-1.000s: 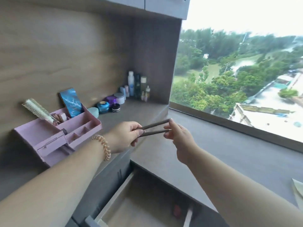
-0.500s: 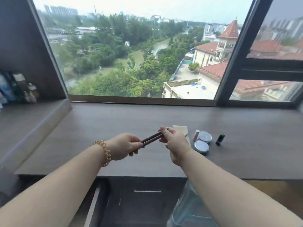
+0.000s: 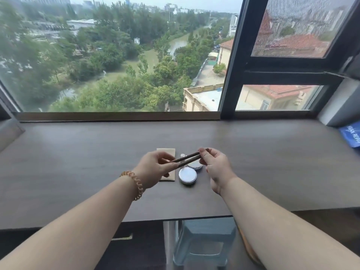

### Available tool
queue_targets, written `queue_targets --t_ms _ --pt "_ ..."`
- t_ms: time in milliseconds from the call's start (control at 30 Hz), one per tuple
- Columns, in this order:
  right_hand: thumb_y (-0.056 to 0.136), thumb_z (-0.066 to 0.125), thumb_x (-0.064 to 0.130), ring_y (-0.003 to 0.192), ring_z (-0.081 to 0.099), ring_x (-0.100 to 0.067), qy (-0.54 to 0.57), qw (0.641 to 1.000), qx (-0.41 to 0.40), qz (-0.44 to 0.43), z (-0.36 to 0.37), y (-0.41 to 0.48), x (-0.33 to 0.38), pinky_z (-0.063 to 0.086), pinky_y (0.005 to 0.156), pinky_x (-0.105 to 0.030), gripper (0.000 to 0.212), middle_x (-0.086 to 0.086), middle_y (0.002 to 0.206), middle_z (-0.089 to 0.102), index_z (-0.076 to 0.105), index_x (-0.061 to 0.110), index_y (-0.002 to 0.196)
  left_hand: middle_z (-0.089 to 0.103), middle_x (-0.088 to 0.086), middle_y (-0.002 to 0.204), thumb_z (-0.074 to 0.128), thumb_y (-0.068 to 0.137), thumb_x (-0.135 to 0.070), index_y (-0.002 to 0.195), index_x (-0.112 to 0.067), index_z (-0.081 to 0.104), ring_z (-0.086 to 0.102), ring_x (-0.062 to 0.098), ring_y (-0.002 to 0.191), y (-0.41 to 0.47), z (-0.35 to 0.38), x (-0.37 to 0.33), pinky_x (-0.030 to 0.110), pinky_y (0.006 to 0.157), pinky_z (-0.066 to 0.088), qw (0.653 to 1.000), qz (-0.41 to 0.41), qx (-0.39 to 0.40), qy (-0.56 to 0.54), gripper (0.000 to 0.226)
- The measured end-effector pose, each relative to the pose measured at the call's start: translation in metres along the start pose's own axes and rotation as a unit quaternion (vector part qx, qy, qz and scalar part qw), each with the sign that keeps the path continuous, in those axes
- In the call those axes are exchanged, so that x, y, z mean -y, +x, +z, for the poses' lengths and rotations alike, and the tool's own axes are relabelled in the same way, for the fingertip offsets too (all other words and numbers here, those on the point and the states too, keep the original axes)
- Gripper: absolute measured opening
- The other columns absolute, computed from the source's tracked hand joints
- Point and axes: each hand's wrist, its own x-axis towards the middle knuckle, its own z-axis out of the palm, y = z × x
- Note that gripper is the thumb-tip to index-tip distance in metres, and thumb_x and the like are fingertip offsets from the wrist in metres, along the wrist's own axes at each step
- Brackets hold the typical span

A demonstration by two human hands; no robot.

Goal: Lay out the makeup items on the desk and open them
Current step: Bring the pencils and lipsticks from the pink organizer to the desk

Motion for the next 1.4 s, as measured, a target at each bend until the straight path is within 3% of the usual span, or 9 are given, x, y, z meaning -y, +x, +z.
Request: queue_targets --t_ms 200,300,367,500,733,900,1100,1200,1400 --pt "0.091 0.060 0.018 0.056 0.053 0.000 0.009 1.000 -0.003 0.006 0.005 0.039 -0.019 0.044 0.059 -0.010 0.007 0.004 0.071 0.058 0.063 0.014 0.087 0.068 -0.001 0.073 0.079 0.074 -0.015 0.097 -0.010 0.065 0.062 0.013 0.056 0.041 -0.004 0.018 0.044 0.071 0.053 0.999 -0.029 -0.003 -0.022 0.028" --pt "0.091 0.061 0.019 0.067 0.054 -0.007 -0.017 1.000 -0.021 -0.001 0.004 0.062 -0.020 0.043 0.069 -0.020 0.010 0.002 0.072 0.061 0.064 0.017 0.082 0.070 -0.001 0.077 0.078 0.075 -0.019 0.100 -0.009 0.065 0.064 0.005 0.055 0.072 -0.004 0.027 0.034 0.066 0.051 0.999 -0.041 -0.002 -0.027 0.029" --pt "0.091 0.061 0.017 0.066 0.054 -0.007 -0.028 0.998 -0.040 -0.030 0.000 0.082 -0.010 0.044 0.063 -0.017 0.011 0.002 0.071 0.060 0.064 0.017 0.080 0.070 0.003 0.082 0.075 0.078 -0.017 0.104 -0.006 0.065 0.064 0.007 0.058 0.095 -0.005 0.027 0.022 0.062 0.053 0.998 -0.037 -0.004 -0.046 0.029" --pt "0.091 0.060 0.015 0.064 0.053 -0.005 -0.056 0.991 -0.087 -0.083 -0.014 0.126 0.006 0.044 0.062 -0.009 0.014 0.003 0.071 0.059 0.062 0.019 0.079 0.069 0.003 0.089 0.071 0.082 -0.023 0.099 -0.014 0.066 0.065 0.013 0.067 0.137 -0.001 0.026 0.031 0.070 0.055 0.999 -0.034 -0.015 -0.035 0.019" --pt "0.091 0.061 0.015 0.066 0.056 -0.009 -0.095 0.984 -0.147 -0.035 -0.060 0.187 -0.024 0.043 0.062 -0.012 0.014 0.001 0.073 0.058 0.060 0.019 0.078 0.068 0.001 0.093 0.066 0.085 -0.028 0.104 -0.018 0.063 0.066 0.013 0.071 0.179 0.027 0.034 0.017 0.046 0.039 0.999 -0.051 0.004 0.001 0.022" --pt "0.091 0.058 0.006 0.066 0.059 -0.008 -0.135 0.987 -0.091 0.004 -0.077 0.226 -0.049 0.040 0.053 -0.002 0.008 -0.002 0.074 0.059 0.060 0.012 0.087 0.067 -0.001 0.087 0.067 0.085 -0.025 0.102 -0.017 0.065 0.065 0.013 0.067 0.193 0.043 0.047 0.016 0.051 0.041 0.997 -0.076 -0.030 -0.006 0.019" --pt "0.088 0.061 0.006 0.082 0.057 -0.016 -0.187 0.981 0.003 0.047 -0.068 0.262 -0.080 0.046 0.072 -0.021 0.014 0.001 0.080 0.061 0.063 0.019 0.083 0.065 0.003 0.084 0.067 0.085 -0.020 0.100 -0.013 0.066 0.060 0.013 0.063 0.203 0.062 0.058 0.029 0.070 0.052 0.990 -0.117 -0.072 -0.029 0.017" --pt "0.084 0.066 0.021 0.085 0.060 -0.014 -0.296 0.954 0.025 0.051 -0.070 0.276 -0.098 0.041 0.094 -0.037 0.010 0.015 0.078 0.064 0.063 0.029 0.078 0.064 0.005 0.084 0.067 0.084 -0.017 0.100 -0.010 0.067 0.060 0.015 0.064 0.206 0.070 0.062 0.038 0.079 0.055 0.988 -0.122 -0.085 -0.032 0.017" --pt "0.085 0.062 0.035 0.109 0.047 -0.013 -0.491 0.870 0.037 0.006 -0.078 0.284 -0.100 0.022 0.087 -0.029 0.007 0.024 0.073 0.055 0.066 0.036 0.091 0.062 0.009 0.097 0.066 0.084 -0.014 0.088 -0.012 0.068 0.058 0.011 0.069 0.204 0.078 0.069 0.025 0.070 0.048 0.987 -0.109 -0.121 0.004 0.004"
